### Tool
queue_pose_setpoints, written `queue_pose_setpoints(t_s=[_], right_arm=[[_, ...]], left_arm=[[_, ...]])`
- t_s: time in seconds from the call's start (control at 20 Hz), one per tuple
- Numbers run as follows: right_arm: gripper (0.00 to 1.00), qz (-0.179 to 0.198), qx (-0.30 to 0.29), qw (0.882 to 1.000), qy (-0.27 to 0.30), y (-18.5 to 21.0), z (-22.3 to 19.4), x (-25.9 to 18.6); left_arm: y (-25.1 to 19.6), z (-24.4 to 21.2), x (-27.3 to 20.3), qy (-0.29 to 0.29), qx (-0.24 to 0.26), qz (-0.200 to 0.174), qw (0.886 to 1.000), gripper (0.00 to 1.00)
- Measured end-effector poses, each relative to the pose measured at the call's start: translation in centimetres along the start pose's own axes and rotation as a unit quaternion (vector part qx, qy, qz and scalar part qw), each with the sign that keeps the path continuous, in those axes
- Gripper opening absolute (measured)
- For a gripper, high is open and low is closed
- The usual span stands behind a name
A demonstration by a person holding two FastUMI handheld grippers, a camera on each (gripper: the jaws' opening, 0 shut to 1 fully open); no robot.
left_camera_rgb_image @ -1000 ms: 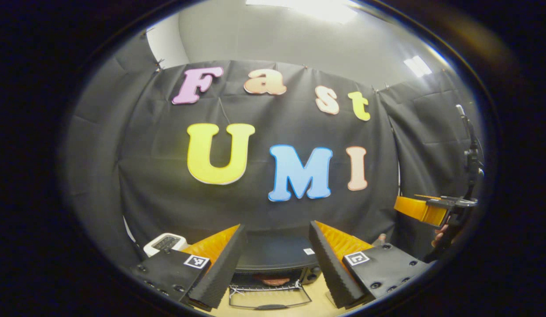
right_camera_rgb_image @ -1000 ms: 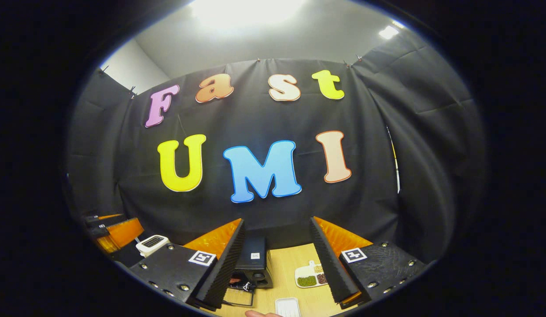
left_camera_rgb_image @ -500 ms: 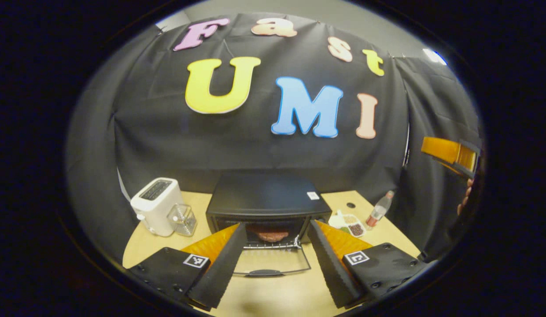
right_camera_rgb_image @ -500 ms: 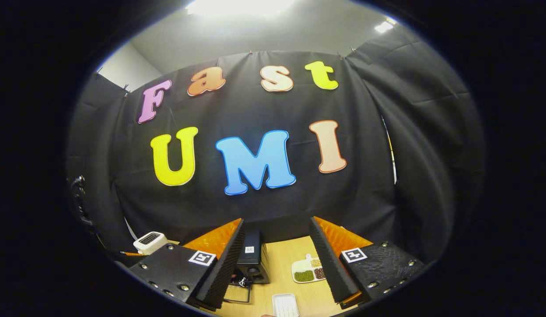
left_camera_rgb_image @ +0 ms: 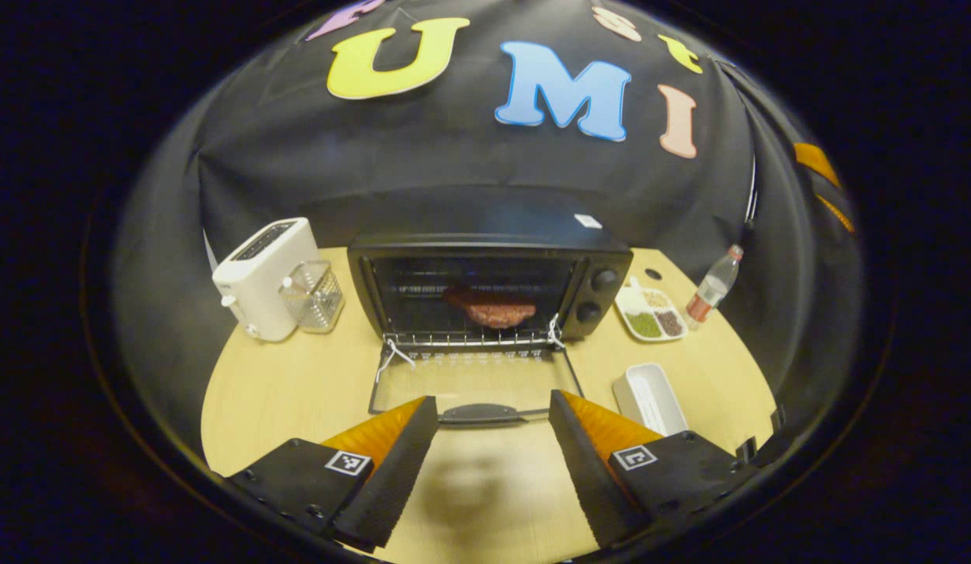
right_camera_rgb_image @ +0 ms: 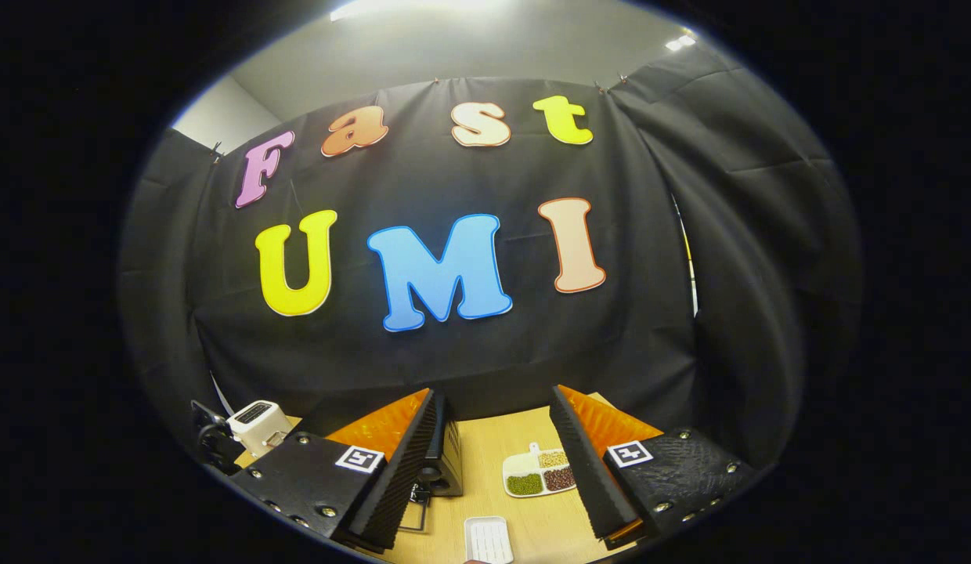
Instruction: Open the electric oven with the left hand, put the food in, and close the electric oven.
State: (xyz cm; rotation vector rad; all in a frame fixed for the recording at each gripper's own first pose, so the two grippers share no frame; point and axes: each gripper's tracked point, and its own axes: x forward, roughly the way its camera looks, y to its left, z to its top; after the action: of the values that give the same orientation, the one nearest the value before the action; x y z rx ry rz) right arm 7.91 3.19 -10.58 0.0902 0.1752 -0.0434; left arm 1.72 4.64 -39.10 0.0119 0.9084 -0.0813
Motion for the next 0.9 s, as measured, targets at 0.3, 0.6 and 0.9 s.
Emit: queue_pose_setpoints(t_s=[0.3,0.6,0.9], right_arm=[[0.89,-0.013,-0.002,1.000,0.019,-2.2,-1.5,0.5],[0.89,-0.027,0.008,0.999,0.031,-3.9,-2.1,0.5],[0.89,-0.040,0.002,0.999,0.034,-4.7,-2.4,0.3]], left_arm=[[0.2,-5.3,3.3,0.112,0.004,0.014,0.994,0.97],[0.4,-7.6,5.8,0.174,-0.012,0.017,0.985,0.97],[1.0,-8.7,8.4,0.206,-0.014,0.017,0.978,0.97]])
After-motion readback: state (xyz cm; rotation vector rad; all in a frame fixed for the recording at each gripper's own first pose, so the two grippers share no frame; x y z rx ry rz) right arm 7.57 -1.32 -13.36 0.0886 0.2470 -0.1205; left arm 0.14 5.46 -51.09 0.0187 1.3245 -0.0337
